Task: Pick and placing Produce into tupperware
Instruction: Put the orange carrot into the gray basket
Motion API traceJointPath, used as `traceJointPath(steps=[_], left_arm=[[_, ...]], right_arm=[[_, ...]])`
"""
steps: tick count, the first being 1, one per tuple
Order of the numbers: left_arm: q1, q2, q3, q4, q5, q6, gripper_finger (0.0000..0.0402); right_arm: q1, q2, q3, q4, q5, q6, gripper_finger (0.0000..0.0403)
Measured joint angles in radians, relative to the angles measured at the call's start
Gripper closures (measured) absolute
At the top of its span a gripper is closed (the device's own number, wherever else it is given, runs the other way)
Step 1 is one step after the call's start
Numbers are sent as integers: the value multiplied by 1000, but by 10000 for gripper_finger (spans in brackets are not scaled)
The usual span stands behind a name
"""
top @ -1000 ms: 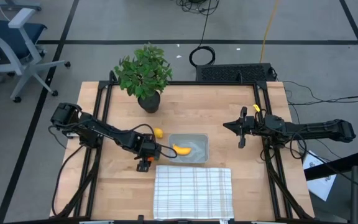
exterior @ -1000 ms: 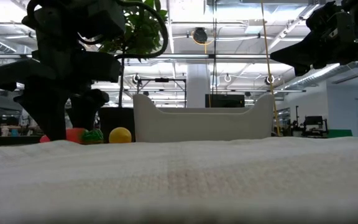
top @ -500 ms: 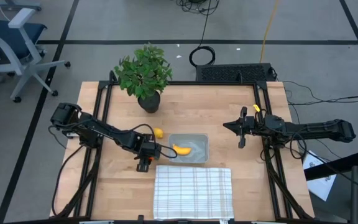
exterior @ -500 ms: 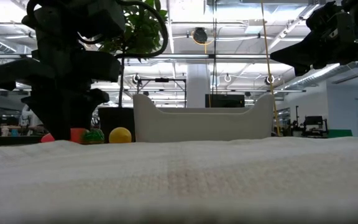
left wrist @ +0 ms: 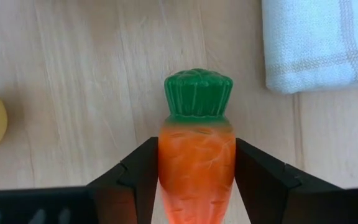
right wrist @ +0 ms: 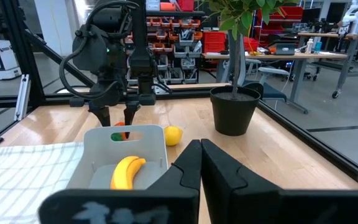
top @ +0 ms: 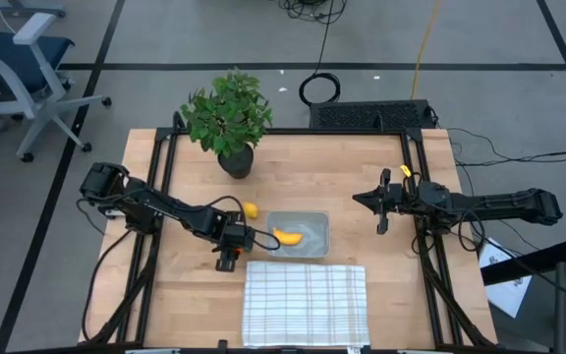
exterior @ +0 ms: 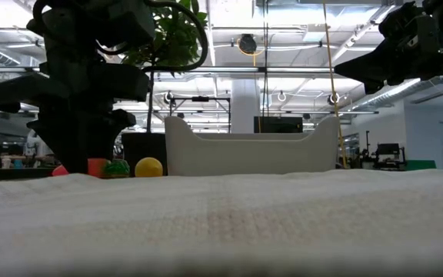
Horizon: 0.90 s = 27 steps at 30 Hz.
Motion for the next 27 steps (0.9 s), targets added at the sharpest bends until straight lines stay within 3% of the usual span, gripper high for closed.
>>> traceJointPath(steps=[7,17,27], left_arm=[[0,-34,2,-13,-16,38,220],[1,-223,23,-141,-119,41,220],[84,-325,24,-26,-134,-30,220]], right_arm=[[0,0,0,0,0,0,403],[0,2,0,8,0,0,403],[0,11,0,16,0,-1,403]])
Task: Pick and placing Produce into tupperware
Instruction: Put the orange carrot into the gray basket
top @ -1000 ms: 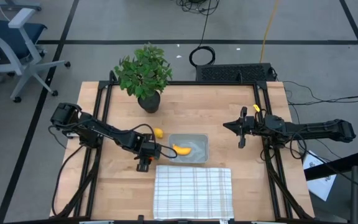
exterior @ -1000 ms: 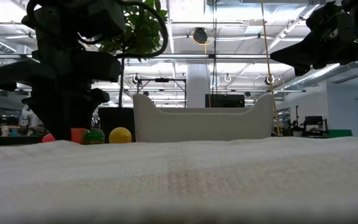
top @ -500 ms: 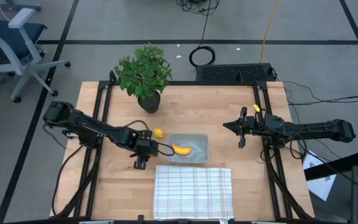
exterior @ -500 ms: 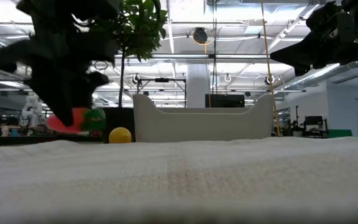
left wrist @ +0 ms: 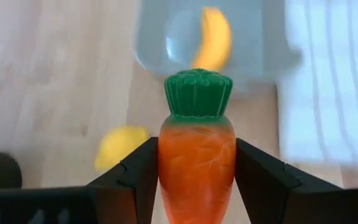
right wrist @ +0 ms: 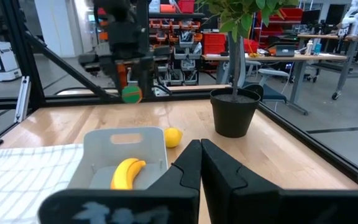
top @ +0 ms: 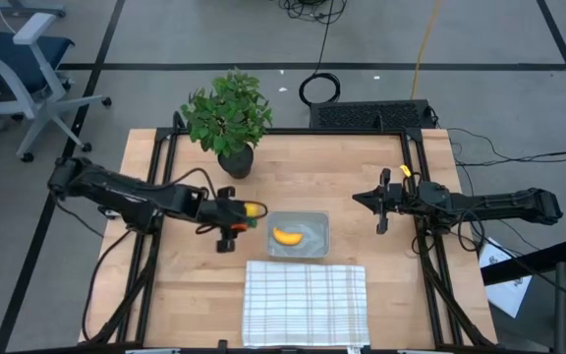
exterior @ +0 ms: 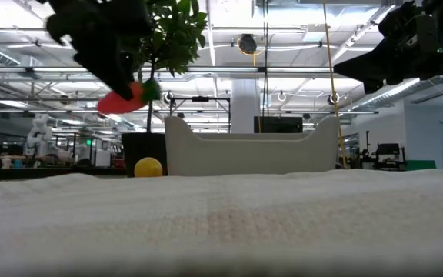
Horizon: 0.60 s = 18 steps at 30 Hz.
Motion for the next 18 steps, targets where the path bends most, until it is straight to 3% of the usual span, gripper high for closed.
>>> traceJointPath(steps=[9,18], left_arm=[[49,46,7,237,0,-31,220],[52,194,233,96,16,51,220]], right_arm=[[0,4,0,1,3,-11,403],[0,4,0,4,4,-11,403]])
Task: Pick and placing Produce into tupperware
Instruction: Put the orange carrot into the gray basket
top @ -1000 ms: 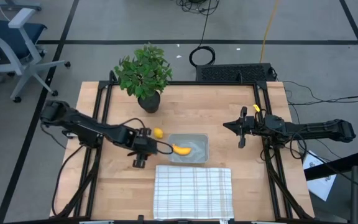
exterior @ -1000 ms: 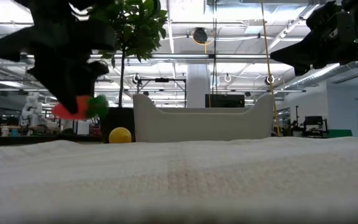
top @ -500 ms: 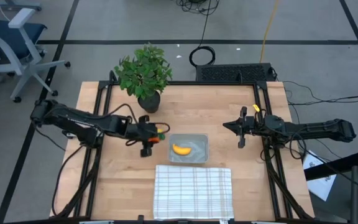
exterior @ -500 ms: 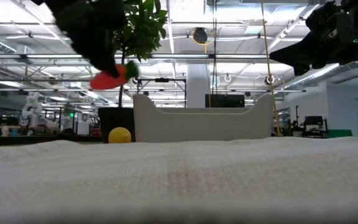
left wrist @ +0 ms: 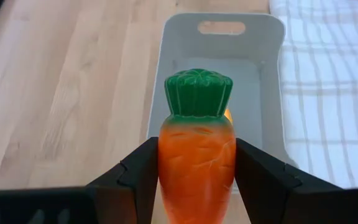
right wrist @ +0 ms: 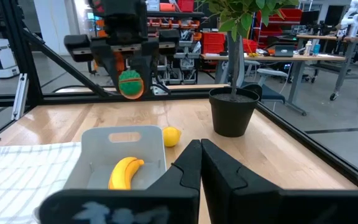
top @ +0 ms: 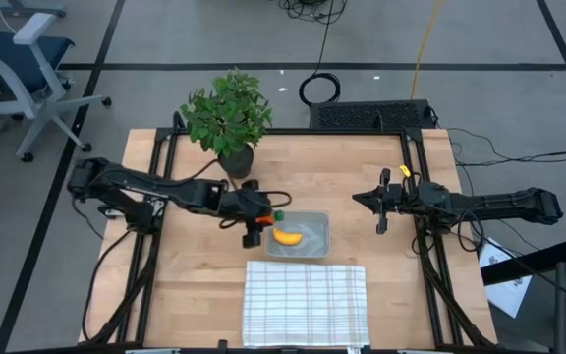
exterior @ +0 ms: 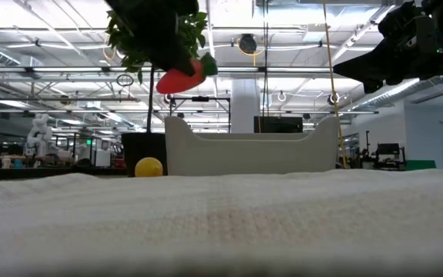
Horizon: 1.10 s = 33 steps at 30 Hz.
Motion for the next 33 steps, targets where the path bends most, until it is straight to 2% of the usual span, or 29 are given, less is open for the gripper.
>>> traceJointPath(steps=[7,18,25,30,33], left_arm=[[21,164,215,-183,43,93,220],[47,368,356,-102,128,261,220],[71,472,451,-86,127,259,220],[54,529,540,-87,126,187,220],[36,543,558,-91,124,206,220]], right_arm=[[0,0,0,0,0,0,403],[0,0,0,2,0,0,403],[0,0,0,2,0,0,403],[0,1,0,2,0,0,403],[0,1,0,2,0,0,403]])
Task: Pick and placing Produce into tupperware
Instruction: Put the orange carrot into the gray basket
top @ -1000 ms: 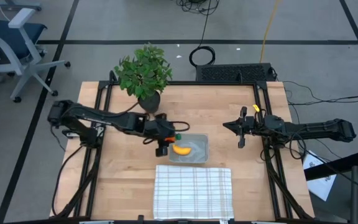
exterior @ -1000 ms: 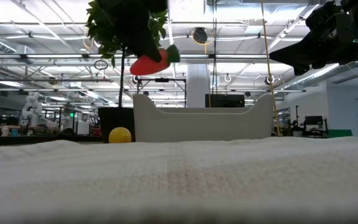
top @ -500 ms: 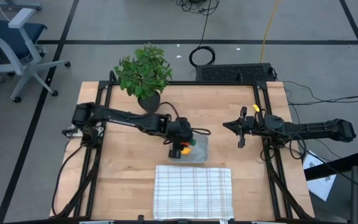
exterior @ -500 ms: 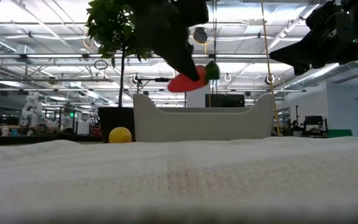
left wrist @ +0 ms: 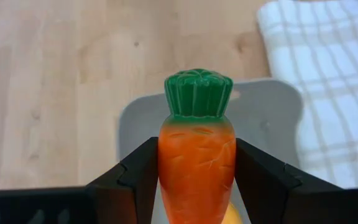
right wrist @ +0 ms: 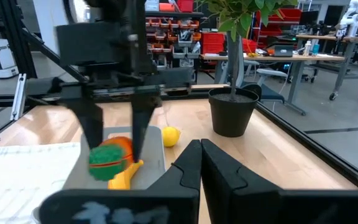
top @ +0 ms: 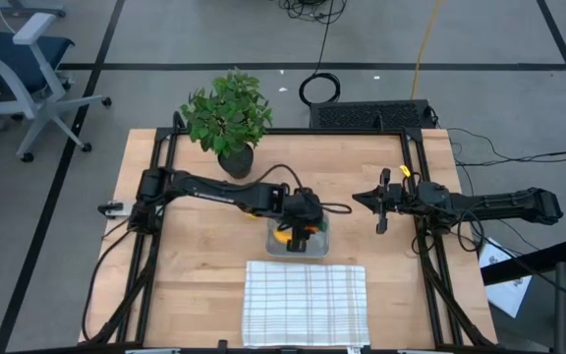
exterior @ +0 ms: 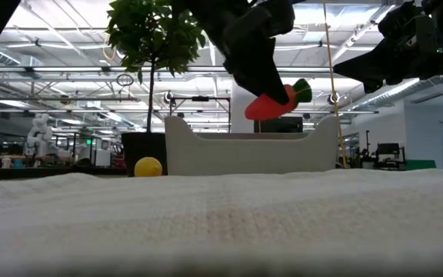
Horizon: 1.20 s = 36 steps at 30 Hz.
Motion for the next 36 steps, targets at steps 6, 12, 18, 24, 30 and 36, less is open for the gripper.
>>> traceJointPath(steps=[6,12,18,24,30,36], left_arm=[[-22,16,-4,-3,-1,-29,220],[-23,14,-9,-13,-42,-83,220],[-23,34,-36,-32,-44,-129,220],[-23,40,-57,0,-59,-142,220],[-23,40,-57,3,-98,-137,220],[-23,40,-57,24,-127,-110,220]], right_arm=[[0,0,0,-1,0,3,403],[0,0,0,-1,0,2,403],[0,0,0,-1,0,1,403],[0,0,0,-2,0,-5,403],[0,0,0,-2,0,-8,403],[0,0,0,-2,0,-8,403]])
